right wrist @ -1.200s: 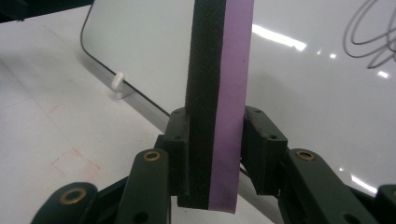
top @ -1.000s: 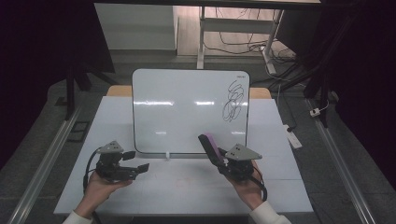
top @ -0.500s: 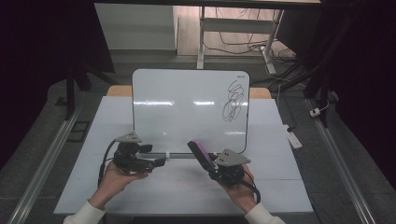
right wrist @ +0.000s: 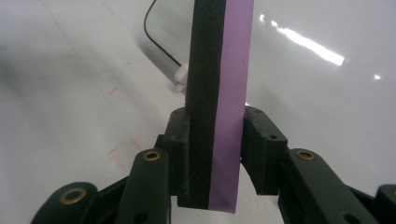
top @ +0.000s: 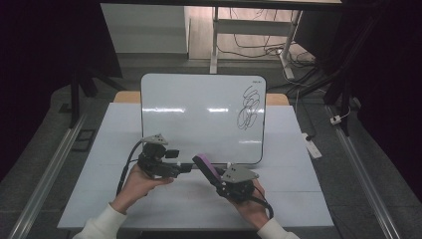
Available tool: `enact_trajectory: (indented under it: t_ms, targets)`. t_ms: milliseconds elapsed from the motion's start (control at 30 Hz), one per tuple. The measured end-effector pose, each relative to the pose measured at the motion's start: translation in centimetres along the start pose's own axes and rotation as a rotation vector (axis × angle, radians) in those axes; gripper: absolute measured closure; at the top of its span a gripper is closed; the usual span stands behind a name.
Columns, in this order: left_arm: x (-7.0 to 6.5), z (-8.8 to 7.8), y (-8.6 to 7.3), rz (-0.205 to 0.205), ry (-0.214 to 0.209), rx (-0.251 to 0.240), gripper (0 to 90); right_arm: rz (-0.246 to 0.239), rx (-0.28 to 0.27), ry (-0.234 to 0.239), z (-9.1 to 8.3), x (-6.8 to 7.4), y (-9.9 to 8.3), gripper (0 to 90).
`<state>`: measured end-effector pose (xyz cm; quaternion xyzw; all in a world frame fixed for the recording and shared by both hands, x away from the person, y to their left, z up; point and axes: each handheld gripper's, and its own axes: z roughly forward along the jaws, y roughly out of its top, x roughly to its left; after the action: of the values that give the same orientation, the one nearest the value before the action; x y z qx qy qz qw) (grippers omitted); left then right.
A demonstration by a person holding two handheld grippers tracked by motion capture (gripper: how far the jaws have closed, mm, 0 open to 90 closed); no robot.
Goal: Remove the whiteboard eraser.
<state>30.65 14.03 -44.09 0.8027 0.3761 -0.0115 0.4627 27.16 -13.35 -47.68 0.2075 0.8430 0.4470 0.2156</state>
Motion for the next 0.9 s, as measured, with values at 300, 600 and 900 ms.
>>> enact_trajectory:
  t_ms: [300, 600, 900]
  targets:
    - [0.6, 1.3, 0.7, -0.022, -0.076, 0.0, 22.2, -0.021, -0.004, 0.013, 0.4, 0.6, 0.1, 64.4]
    - [0.7, 2.6, 0.6, -0.022, -0.117, 0.054, 25.6, -0.061, -0.017, 0.011, 0.4, 1.4, 0.2, 64.4]
    - [0.8, 2.8, 0.5, -0.022, -0.143, 0.049, 37.9, -0.062, -0.015, 0.005, 0.4, 1.4, 0.1, 64.0]
